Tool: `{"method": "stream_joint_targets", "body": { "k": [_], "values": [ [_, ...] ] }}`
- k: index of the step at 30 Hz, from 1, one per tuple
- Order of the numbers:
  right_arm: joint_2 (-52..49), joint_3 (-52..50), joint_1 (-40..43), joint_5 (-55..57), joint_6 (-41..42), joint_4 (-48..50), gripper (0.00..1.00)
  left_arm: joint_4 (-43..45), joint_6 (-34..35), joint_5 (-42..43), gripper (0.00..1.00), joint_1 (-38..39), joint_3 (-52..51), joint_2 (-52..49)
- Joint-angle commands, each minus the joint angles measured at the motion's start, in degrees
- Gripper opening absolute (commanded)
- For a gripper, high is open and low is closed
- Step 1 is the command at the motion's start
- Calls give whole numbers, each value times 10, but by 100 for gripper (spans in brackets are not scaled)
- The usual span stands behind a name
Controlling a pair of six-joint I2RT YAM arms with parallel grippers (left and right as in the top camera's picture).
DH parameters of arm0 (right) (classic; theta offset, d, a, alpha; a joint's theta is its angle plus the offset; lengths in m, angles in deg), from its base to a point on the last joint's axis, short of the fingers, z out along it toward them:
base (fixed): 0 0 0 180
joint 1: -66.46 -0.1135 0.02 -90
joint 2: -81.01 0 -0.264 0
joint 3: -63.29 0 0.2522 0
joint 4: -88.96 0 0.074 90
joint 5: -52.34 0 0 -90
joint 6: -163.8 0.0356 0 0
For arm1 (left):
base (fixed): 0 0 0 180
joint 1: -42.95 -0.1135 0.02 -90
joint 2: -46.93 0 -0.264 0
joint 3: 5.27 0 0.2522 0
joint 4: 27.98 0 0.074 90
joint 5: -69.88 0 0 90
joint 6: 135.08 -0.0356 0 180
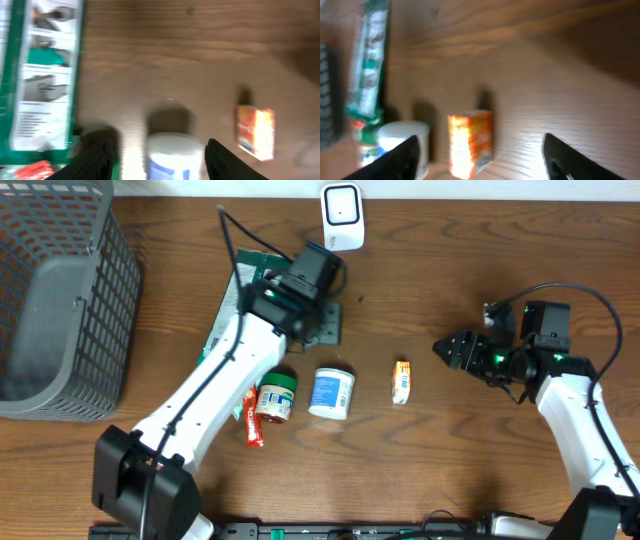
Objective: Scan the item barcode
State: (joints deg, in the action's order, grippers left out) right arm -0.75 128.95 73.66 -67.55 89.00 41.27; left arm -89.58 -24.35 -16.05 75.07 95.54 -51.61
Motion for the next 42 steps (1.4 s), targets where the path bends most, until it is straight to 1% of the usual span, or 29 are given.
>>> {"method": "stream_joint_targets", "body": {
  "k": [1,2,4,5,12,13,15,23,27,31,35,38,42],
  "values": [
    [3,16,15,148,0,-29,86,5,-1,-20,62,42,9,-7],
    [3,15,20,168,0,-38,90,5,9,-47,64,53,9,-8],
    [3,15,31,185,0,-46,97,4,10,-80,65,59,8,-8],
    [3,15,34,185,0,-47,99,3,10,-94,65,58,8,-8],
    [3,15,35,184,0,-47,99,-31,10,-89,66,33,8,-8],
    [3,15,35,185,0,-46,99,-38,9,-84,69,33,7,-8],
    [3,15,35,185,0,-47,99,-44,9,-82,70,34,6,-8],
    [3,15,35,184,0,-47,99,-35,10,-82,70,33,5,-8],
    [3,15,35,184,0,-47,99,-26,10,-80,70,33,5,-8],
    [3,15,35,185,0,-47,99,-13,10,-25,70,34,5,-8],
    [3,14,35,184,0,-47,99,5,10,-2,70,42,5,-9],
    [3,15,35,184,0,-47,99,20,25,0,70,63,2,-15],
    [3,15,35,185,0,-49,99,69,36,0,70,108,-10,-44]
  ]
}}
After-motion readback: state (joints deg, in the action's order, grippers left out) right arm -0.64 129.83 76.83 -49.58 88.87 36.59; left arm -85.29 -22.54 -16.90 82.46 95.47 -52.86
